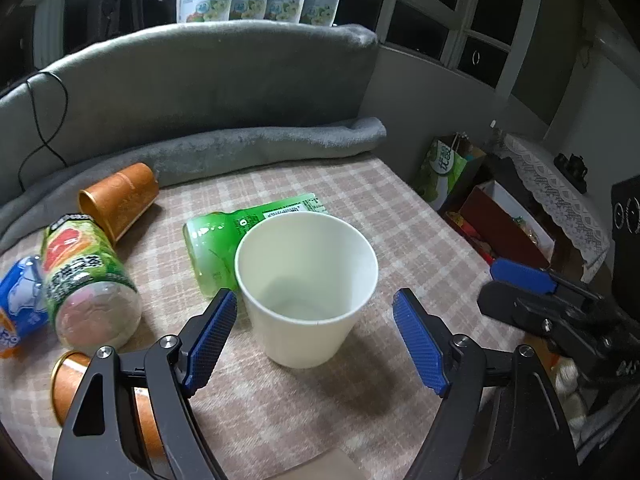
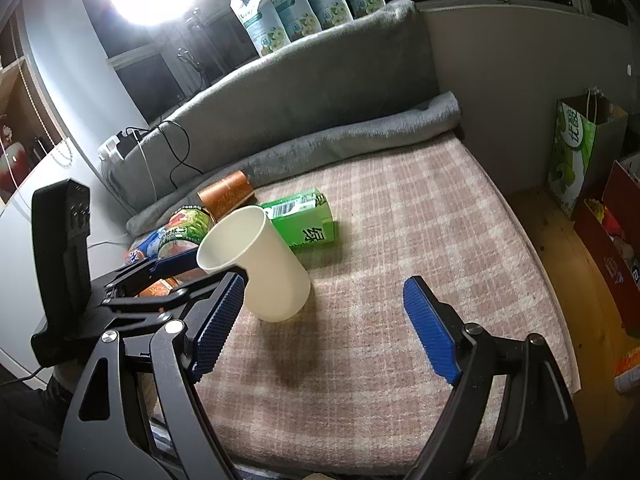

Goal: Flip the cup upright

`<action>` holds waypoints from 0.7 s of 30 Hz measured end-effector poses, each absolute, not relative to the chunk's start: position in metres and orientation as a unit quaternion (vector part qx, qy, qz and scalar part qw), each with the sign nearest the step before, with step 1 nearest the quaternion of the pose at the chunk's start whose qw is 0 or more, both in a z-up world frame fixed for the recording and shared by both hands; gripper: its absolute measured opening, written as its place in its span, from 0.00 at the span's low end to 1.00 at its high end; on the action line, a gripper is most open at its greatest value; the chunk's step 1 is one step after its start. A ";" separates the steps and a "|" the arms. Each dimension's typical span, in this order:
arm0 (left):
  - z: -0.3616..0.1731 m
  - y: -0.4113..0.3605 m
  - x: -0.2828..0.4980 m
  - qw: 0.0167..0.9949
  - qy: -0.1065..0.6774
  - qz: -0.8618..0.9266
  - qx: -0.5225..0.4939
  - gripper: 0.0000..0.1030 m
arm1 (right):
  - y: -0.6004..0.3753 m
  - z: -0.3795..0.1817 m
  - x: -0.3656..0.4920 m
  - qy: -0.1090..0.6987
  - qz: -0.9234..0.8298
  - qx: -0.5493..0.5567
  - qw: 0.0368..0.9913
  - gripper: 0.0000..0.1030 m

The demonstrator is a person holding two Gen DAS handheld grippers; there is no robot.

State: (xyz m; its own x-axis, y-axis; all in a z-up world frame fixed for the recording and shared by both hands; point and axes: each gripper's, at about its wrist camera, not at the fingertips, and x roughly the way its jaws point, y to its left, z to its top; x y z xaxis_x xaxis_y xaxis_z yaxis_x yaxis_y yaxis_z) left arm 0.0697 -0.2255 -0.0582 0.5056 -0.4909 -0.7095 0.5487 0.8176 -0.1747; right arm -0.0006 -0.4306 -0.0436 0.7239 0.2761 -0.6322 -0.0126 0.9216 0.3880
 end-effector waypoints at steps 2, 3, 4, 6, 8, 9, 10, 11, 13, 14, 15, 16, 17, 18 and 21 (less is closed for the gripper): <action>-0.055 -0.220 0.066 0.869 0.393 -0.299 0.033 0.78 | -0.428 -0.041 -0.001 0.358 0.077 0.178 0.913 0.82; -0.053 -0.215 0.064 0.870 0.392 -0.298 0.032 0.78 | -0.427 -0.040 -0.001 0.356 0.076 0.176 0.915 0.82; -0.051 -0.211 0.062 0.871 0.390 -0.298 0.030 0.78 | -0.424 -0.038 -0.002 0.353 0.072 0.170 0.917 0.82; -0.047 -0.203 0.057 0.876 0.382 -0.293 0.029 0.78 | -0.420 -0.035 -0.003 0.346 0.065 0.158 0.922 0.82; -0.040 -0.191 0.053 0.883 0.372 -0.286 0.021 0.78 | -0.413 -0.031 -0.005 0.335 0.049 0.135 0.931 0.82; -0.037 -0.186 0.051 0.886 0.367 -0.283 0.017 0.78 | -0.411 -0.028 -0.005 0.330 0.043 0.125 0.935 0.82; -0.032 -0.178 0.048 0.892 0.357 -0.276 0.013 0.78 | -0.408 -0.026 -0.006 0.324 0.036 0.115 0.938 0.82; -0.028 -0.172 0.046 0.898 0.348 -0.269 0.009 0.78 | -0.404 -0.023 -0.007 0.317 0.031 0.106 0.942 0.82; -0.019 -0.159 0.041 0.912 0.325 -0.250 0.003 0.78 | -0.400 -0.019 -0.007 0.306 0.025 0.098 0.947 0.83; -0.016 -0.154 0.039 0.917 0.316 -0.242 0.000 0.78 | -0.398 -0.016 -0.007 0.297 0.020 0.095 0.950 0.88; -0.011 -0.148 0.037 0.923 0.306 -0.234 -0.002 0.78 | -0.397 -0.013 -0.008 0.289 0.015 0.093 0.953 0.89; -0.006 -0.142 0.034 0.929 0.294 -0.224 -0.005 0.78 | -0.396 -0.010 -0.008 0.281 0.010 0.090 0.955 0.89; -0.001 -0.135 0.031 0.937 0.278 -0.212 -0.006 0.79 | -0.394 -0.007 -0.008 0.273 0.005 0.089 0.958 0.89; 0.003 -0.130 0.029 0.942 0.267 -0.203 -0.007 0.80 | -0.393 -0.004 -0.009 0.268 0.002 0.088 0.959 0.89; 0.013 -0.116 0.022 0.956 0.234 -0.175 -0.007 0.81 | -0.390 0.004 -0.008 0.250 -0.012 0.086 0.964 0.94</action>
